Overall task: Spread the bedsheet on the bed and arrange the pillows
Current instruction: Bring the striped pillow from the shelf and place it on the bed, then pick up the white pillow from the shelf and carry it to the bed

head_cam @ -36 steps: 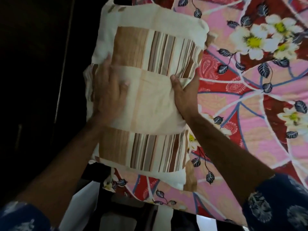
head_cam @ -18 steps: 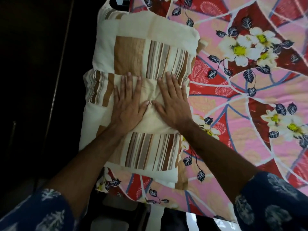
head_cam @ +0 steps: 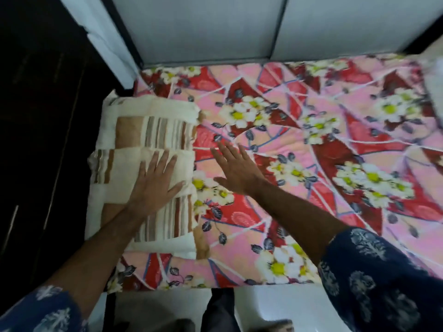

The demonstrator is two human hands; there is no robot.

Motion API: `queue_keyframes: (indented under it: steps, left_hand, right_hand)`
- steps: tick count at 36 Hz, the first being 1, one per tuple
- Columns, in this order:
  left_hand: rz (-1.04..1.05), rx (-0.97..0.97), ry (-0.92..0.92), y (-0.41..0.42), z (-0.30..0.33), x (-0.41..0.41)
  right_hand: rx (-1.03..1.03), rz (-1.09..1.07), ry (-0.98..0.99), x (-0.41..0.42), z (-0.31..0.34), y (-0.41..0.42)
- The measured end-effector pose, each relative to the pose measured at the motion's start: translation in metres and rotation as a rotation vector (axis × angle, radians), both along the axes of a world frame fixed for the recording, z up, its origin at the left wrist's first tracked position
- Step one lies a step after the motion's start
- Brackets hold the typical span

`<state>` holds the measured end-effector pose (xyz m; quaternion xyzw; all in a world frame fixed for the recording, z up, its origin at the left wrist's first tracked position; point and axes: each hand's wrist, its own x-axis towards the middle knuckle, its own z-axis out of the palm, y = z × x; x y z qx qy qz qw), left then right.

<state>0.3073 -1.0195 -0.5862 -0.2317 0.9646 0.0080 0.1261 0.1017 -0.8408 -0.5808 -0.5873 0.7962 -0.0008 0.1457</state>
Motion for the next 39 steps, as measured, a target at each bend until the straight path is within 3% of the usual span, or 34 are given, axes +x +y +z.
queue_keyframes:
  steps: [10,16,24,39]
  left_hand:
    - [-0.26,0.02,0.188,0.223,0.127,-0.105]
    - [-0.42,0.028,0.213,0.376,0.178,-0.175]
    - [-0.739,0.001,0.29,0.552,0.233,-0.277]
    - [-1.226,0.076,0.397,0.857,0.307,-0.478]
  right_hand:
    - [-0.105,-0.248,0.079,-0.059,0.144,0.242]
    - [-0.151,-0.402,0.179,-0.074,0.213,0.414]
    - [-0.185,-0.744,0.212,-0.104,0.254,0.616]
    - [-0.087,-1.312,0.333,-0.174,0.3,0.918]
